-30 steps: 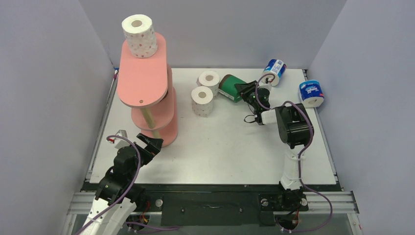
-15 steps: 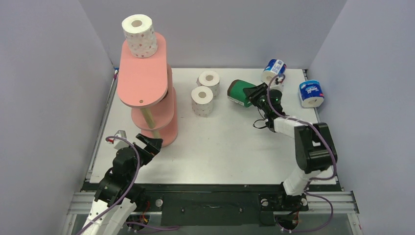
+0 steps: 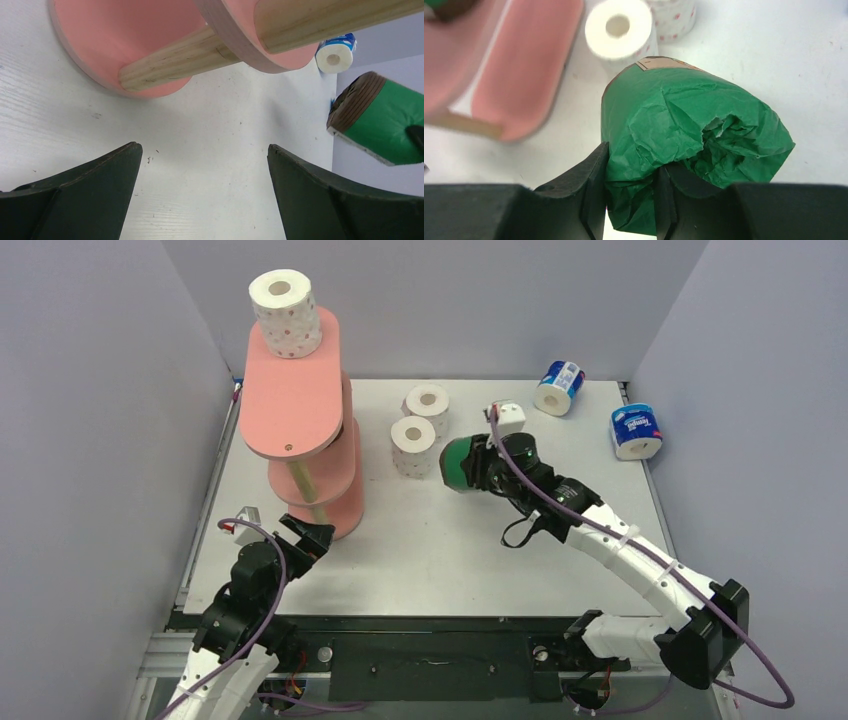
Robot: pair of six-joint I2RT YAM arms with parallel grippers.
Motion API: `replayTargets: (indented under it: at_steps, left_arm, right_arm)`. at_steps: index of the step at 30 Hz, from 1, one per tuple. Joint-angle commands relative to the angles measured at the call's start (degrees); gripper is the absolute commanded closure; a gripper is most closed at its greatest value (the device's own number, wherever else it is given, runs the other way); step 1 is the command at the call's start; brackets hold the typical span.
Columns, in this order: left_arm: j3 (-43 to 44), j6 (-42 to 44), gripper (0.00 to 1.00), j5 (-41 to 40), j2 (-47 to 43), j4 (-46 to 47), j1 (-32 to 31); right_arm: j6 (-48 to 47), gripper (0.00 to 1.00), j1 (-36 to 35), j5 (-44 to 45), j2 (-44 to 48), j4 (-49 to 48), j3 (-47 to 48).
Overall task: Place and organize the paper towels onto the shelf
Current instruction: Adjust the paper towel at the center of the board.
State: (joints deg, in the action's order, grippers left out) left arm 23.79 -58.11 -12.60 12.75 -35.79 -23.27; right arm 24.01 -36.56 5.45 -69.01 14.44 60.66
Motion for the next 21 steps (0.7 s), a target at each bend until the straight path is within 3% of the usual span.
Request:
replayTargets:
  at_steps: [1,9,21]
  left_arm:
    - [0.03,-0.77,0.04,0.64,-0.48,2.02,-0.29]
    - [-0.31,-1.06,0.04,0.65,-0.06,2.43,-0.29]
    - [-0.53,-1.31,0.04,1.35,1.04,3.31,-0.29]
  right_arm:
    - [-11.23,0.73,-8.70,9.45,1.35,16.73,5.86]
    - [-15.54,0.73,-26.04,17.58,-5.77,24.57,8.29]
    - [-17.65,0.69,-31.28,15.32,-14.72,26.00,9.32]
